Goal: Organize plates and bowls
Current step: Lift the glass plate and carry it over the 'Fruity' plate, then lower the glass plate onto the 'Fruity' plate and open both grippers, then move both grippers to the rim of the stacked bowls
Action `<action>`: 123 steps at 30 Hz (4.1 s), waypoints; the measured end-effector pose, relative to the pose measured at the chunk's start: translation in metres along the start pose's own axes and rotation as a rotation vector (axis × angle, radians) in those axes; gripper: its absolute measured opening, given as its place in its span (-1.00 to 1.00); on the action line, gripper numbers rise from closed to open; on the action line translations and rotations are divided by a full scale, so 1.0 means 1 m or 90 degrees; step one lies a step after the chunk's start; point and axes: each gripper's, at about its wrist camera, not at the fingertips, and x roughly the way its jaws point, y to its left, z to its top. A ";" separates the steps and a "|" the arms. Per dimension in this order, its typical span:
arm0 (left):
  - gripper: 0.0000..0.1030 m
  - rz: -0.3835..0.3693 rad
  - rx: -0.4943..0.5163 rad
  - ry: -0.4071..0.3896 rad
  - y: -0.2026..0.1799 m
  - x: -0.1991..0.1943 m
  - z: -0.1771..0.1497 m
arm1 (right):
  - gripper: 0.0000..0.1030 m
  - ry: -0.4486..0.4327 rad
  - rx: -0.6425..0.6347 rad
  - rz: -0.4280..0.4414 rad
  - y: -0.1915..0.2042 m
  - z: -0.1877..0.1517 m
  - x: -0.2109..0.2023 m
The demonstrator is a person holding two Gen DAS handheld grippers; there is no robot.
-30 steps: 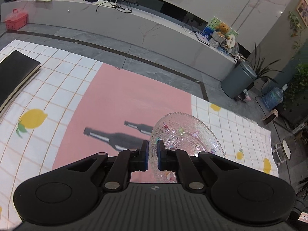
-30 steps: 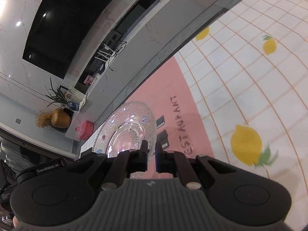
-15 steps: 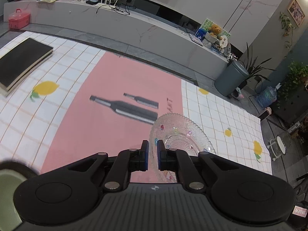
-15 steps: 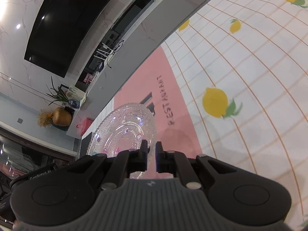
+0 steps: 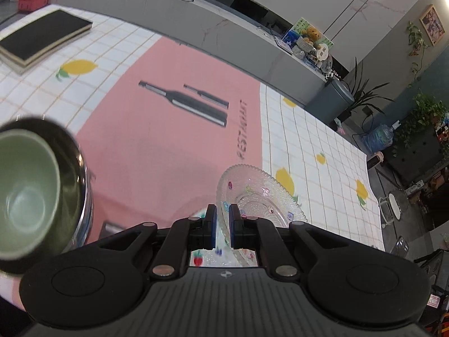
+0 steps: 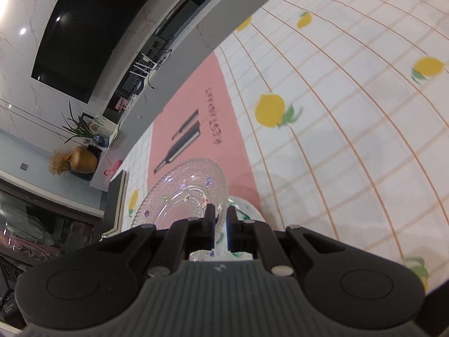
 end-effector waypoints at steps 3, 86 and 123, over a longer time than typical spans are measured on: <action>-0.83 -0.002 -0.008 0.012 0.005 0.001 -0.011 | -0.90 0.007 0.006 -0.008 -0.009 -0.008 0.000; -0.53 0.066 0.011 0.042 0.026 0.016 -0.039 | -0.34 -0.034 -0.206 -0.193 0.032 -0.052 0.022; 0.46 0.156 0.088 -0.122 0.096 -0.130 0.028 | 0.69 0.066 -0.280 -0.030 0.174 -0.098 0.057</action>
